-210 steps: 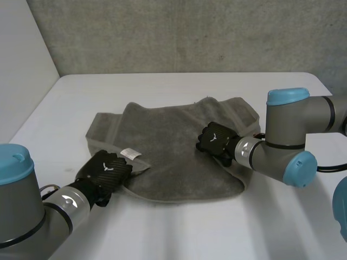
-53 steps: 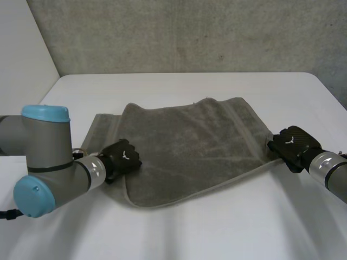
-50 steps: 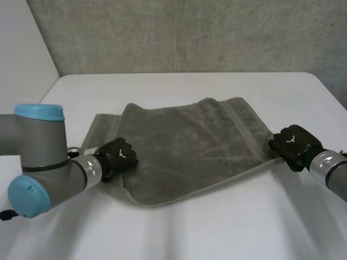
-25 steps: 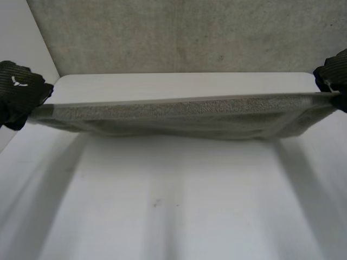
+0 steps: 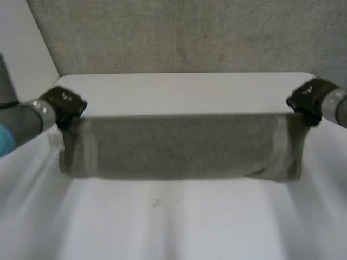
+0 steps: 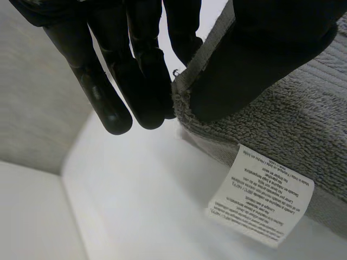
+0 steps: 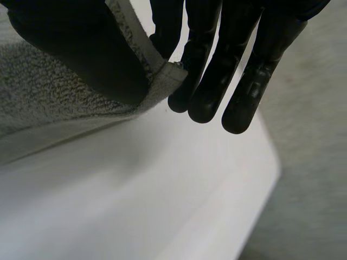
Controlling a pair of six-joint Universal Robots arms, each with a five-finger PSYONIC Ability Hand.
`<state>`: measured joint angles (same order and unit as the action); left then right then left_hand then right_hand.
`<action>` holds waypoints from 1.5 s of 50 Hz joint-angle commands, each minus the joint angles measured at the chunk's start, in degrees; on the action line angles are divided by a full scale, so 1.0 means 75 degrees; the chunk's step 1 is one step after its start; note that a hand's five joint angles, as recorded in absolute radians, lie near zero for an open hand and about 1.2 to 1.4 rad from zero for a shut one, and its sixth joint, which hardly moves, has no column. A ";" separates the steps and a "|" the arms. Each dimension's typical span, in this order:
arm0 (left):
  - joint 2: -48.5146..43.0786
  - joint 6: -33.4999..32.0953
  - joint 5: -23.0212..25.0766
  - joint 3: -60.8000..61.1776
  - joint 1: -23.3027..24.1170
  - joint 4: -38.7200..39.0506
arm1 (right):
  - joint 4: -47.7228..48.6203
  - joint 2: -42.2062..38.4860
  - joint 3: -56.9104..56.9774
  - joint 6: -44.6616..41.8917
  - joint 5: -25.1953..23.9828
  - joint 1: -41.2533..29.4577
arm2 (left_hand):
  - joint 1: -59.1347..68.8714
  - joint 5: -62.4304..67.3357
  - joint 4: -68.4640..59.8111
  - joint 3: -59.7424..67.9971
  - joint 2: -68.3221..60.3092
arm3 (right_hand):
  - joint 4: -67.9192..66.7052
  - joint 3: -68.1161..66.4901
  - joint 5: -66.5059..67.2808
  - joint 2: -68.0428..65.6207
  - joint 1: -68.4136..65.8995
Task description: Fold the towel.
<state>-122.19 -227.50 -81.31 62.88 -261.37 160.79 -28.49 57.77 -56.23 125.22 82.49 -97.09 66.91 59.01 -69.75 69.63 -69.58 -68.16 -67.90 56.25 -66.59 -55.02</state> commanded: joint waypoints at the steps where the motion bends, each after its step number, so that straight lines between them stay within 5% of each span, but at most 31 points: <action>1: -0.1075 0.0566 -0.0245 -0.3807 0.0594 0.0695 | 0.2794 -0.0601 0.1928 0.0074 0.0345 -0.0635 | 0.1745 0.1466 -0.1367 0.1382 -0.1389 | -0.1579 -0.1614 0.1833 -0.1788 -0.3331; 5: -0.0958 0.1165 -0.0303 -0.4705 0.0923 0.2034 | 0.4712 -0.0191 0.2071 0.0167 0.0357 -0.0871 | 0.1745 0.1466 -0.1367 0.1382 -0.1389 | -0.1579 -0.1614 0.1833 -0.1788 -0.3331; 7: -0.0411 0.2191 -0.0420 -0.4706 0.1017 0.3493 | 0.6521 0.0509 0.1617 0.0482 0.0333 -0.0906 | 0.1745 0.1466 -0.1367 0.1382 -0.1389 | -0.1579 -0.1614 0.1833 -0.1788 -0.3331; 11: 0.0083 0.3141 -0.0619 -0.4239 0.0994 0.4282 | 0.7289 0.0979 0.1019 0.0881 0.0287 -0.0894 | 0.1745 0.1466 -0.1367 0.1382 -0.1389 | -0.1579 -0.1614 0.1833 -0.1788 -0.3331; 29: 0.0389 0.3509 -0.0584 0.0487 0.0525 0.5046 | 0.6236 0.0653 -0.1866 0.1187 -0.1096 -0.0590 | 0.1745 0.1466 -0.1367 0.1382 -0.1389 | -0.1579 -0.1614 0.1833 -0.1788 -0.3331; 38: 0.0155 0.3427 0.0621 0.3237 0.0490 0.6615 | 0.6050 -0.0284 -0.3634 0.1093 -0.1366 -0.0426 | 0.1745 0.1466 -0.1367 0.1382 -0.1389 | -0.1579 -0.1614 0.1833 -0.1788 -0.3331; 43: 0.0401 0.3380 0.0798 0.4119 0.0197 0.6370 | 0.4994 -0.0062 -0.3929 0.1058 -0.1331 -0.0203 | 0.1745 0.1466 -0.1367 0.1382 -0.1389 | -0.1579 -0.1614 0.1833 -0.1788 -0.3331; 48: 0.1491 0.2899 0.0810 0.4822 -0.0331 0.4999 | 0.3166 0.0864 -0.4034 0.0789 -0.1319 0.0031 | 0.1745 0.1466 -0.1367 0.1382 -0.1389 | -0.1579 -0.1614 0.1833 -0.1788 -0.3331; 51: 0.2276 0.2231 0.0822 0.5197 -0.0788 0.3441 | 0.1935 0.1426 -0.4105 0.0613 -0.1307 0.0324 | 0.1745 0.1466 -0.1367 0.1382 -0.1389 | -0.1579 -0.1614 0.1833 -0.1788 -0.3331; 53: 0.3162 0.1345 0.0845 0.5478 -0.1161 0.1436 | 0.0723 0.2184 -0.4221 0.0240 -0.1272 0.0581 | 0.1745 0.1466 -0.1367 0.1382 -0.1389 | -0.1579 -0.1614 0.1833 -0.1788 -0.3331; 58: 0.4125 0.0253 0.1312 0.5748 -0.1875 -0.0319 | -0.0511 0.3112 -0.4444 -0.0673 -0.1248 0.1155 | 0.1745 0.1466 -0.1367 0.1382 -0.1389 | -0.1579 -0.1614 0.1833 -0.1788 -0.3331; 65: 0.4198 0.0098 0.2355 0.5655 -0.2182 0.0064 | 0.0210 0.3044 -0.4398 -0.0619 -0.1202 0.1192 | 0.1745 0.1466 -0.1367 0.1382 -0.1389 | -0.1579 -0.1614 0.1833 -0.1788 -0.3331; 75: 0.2194 0.0661 0.2263 0.4389 -0.1339 0.1495 | 0.1994 0.1462 -0.3683 0.0238 -0.0417 0.0371 | 0.1745 0.1466 -0.1367 0.1382 -0.1389 | -0.1579 -0.1614 0.1833 -0.1788 -0.3331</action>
<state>-95.20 -226.24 -63.45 102.75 -276.49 165.27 -22.04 76.58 -87.75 123.19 75.28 -89.37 68.14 59.37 -69.77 69.68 -69.65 -68.42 -67.98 57.01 -66.59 -55.02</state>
